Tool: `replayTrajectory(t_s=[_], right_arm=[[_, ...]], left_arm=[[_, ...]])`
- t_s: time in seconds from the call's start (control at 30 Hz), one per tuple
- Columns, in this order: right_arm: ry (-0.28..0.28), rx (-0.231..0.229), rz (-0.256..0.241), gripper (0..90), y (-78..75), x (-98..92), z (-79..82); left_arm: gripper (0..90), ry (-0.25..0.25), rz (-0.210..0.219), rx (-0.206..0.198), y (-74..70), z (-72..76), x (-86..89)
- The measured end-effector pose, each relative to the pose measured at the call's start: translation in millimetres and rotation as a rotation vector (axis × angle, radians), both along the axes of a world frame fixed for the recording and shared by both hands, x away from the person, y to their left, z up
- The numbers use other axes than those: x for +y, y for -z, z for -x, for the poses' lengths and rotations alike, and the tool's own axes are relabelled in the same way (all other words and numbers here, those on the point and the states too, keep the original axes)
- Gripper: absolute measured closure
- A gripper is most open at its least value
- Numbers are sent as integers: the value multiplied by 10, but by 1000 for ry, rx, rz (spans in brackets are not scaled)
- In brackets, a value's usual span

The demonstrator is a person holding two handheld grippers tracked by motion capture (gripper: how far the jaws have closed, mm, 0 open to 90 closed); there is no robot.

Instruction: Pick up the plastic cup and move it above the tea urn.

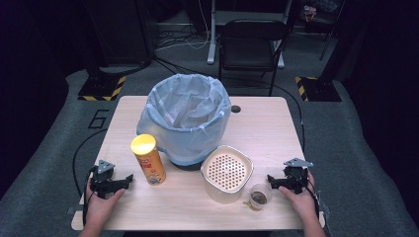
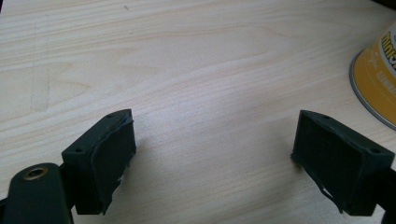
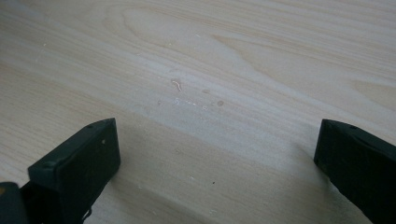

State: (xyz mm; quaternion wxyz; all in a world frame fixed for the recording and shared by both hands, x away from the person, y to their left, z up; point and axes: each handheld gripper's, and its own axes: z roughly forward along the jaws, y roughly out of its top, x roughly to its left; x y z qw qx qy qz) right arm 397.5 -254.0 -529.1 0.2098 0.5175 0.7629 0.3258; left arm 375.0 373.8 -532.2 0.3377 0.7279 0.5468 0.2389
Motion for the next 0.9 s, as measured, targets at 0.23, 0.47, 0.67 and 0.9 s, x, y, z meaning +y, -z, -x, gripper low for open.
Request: replayTrajectory(t_s=[0.23, 0.47, 0.67, 0.9], right_arm=[[-3, -6, 3, 0, 2, -6, 7], [-11, -19, 6, 42, -2, -27, 32], [9, -21, -18, 220, -44, -55, 84], [-23, 9, -42, 427, -111, -81, 124]], left_arm=[[128, 0, 0, 0, 0, 0, 0], [129, 1, -7, -1, -2, 0, 3], [130, 1, -7, -2, -2, 0, 4], [130, 1, -8, -1, -2, 0, 4]])
